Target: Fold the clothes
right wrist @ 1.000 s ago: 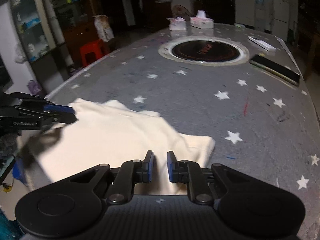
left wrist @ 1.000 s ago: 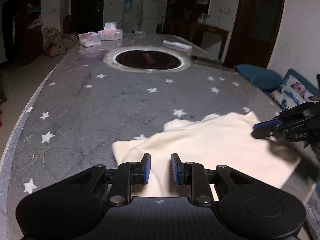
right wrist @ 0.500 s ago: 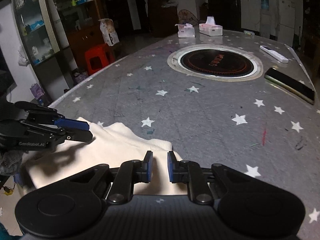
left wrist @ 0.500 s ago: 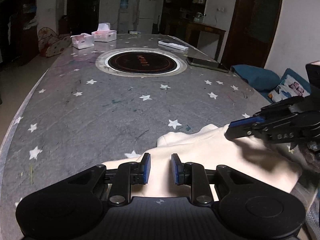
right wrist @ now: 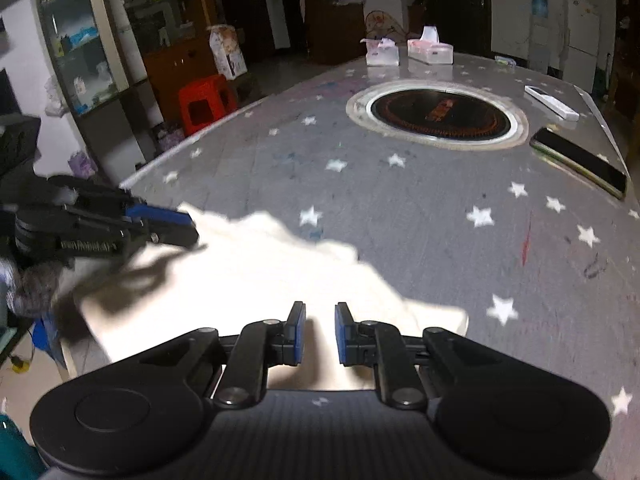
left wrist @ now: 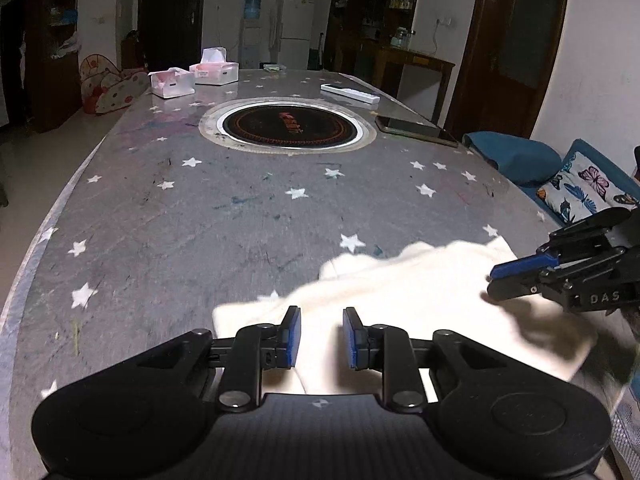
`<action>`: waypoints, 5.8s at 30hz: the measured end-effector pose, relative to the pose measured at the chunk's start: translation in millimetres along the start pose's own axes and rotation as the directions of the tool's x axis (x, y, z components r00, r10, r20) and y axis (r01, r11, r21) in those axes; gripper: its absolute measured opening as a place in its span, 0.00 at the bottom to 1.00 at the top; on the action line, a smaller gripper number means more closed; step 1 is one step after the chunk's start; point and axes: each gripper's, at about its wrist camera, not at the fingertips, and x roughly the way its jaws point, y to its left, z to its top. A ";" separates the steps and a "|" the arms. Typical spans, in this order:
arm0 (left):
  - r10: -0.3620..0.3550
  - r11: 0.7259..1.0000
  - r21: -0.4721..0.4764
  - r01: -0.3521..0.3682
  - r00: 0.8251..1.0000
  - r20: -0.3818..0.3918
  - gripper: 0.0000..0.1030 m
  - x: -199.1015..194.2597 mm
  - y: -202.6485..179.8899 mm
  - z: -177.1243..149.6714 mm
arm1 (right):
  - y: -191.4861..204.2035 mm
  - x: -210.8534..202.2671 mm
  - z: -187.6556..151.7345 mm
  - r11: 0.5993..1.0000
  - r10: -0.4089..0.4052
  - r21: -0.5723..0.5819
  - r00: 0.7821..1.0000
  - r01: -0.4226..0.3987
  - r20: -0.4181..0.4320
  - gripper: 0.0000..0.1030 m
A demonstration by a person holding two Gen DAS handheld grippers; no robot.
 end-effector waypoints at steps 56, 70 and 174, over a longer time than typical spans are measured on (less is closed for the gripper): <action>0.011 0.902 -0.432 0.012 0.999 0.051 0.63 -73.6 64.8 -53.3 | 200.0 32.5 -7.4 0.751 0.132 -0.639 0.986 -0.167 -0.102 0.33; -0.155 0.637 -0.756 0.149 0.986 0.064 0.76 -38.9 84.2 -45.9 | 164.3 -1.4 14.8 0.851 0.215 -0.495 0.976 -0.176 0.023 0.11; -0.202 0.962 -0.209 0.174 0.972 -0.122 0.18 106.7 -114.8 118.8 | -148.9 -121.3 -34.4 0.831 -0.427 0.500 0.856 0.244 0.293 0.10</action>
